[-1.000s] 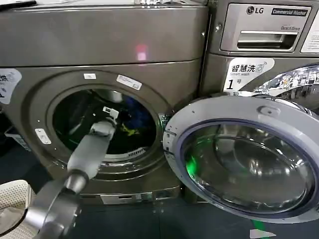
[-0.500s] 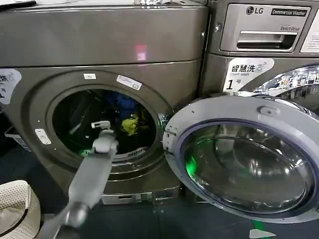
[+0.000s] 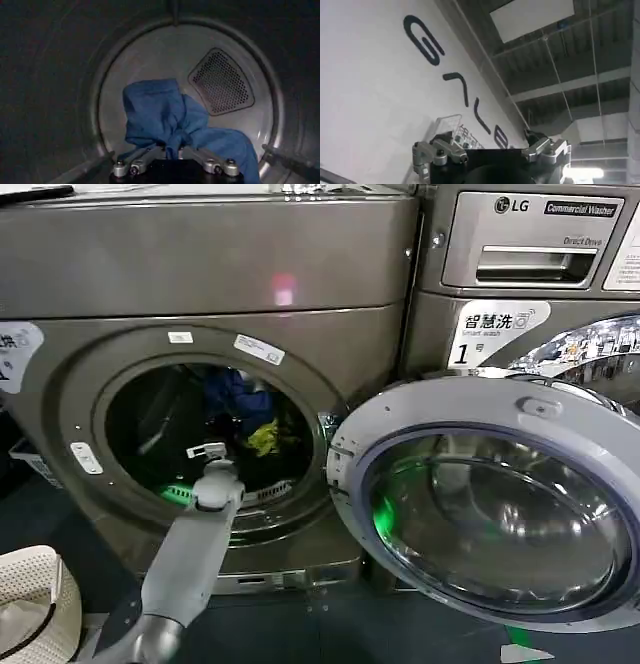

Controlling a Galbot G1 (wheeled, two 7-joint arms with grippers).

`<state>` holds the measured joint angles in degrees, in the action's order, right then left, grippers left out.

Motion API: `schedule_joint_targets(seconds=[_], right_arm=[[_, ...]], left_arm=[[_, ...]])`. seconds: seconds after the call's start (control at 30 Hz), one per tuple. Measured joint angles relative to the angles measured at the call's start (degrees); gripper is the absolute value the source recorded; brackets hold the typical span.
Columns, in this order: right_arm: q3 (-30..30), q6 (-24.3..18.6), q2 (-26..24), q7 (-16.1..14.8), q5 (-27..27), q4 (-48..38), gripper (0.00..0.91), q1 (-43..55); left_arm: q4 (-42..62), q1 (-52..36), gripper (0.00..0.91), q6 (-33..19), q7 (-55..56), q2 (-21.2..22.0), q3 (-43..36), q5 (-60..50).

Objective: Grasp the clothes from the dryer.

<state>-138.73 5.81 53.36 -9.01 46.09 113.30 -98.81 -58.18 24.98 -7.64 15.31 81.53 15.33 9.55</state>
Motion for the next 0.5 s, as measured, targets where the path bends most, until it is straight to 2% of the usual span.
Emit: schedule_joint_targets(seconds=[0.5], right_arm=[[-0.6,0.7,-0.2,-0.7,-0.7,0.3,0.907,-0.1]], left_arm=[[1.1,-0.8,0.000,0.0,-0.8,-0.1,0.5,0.1]])
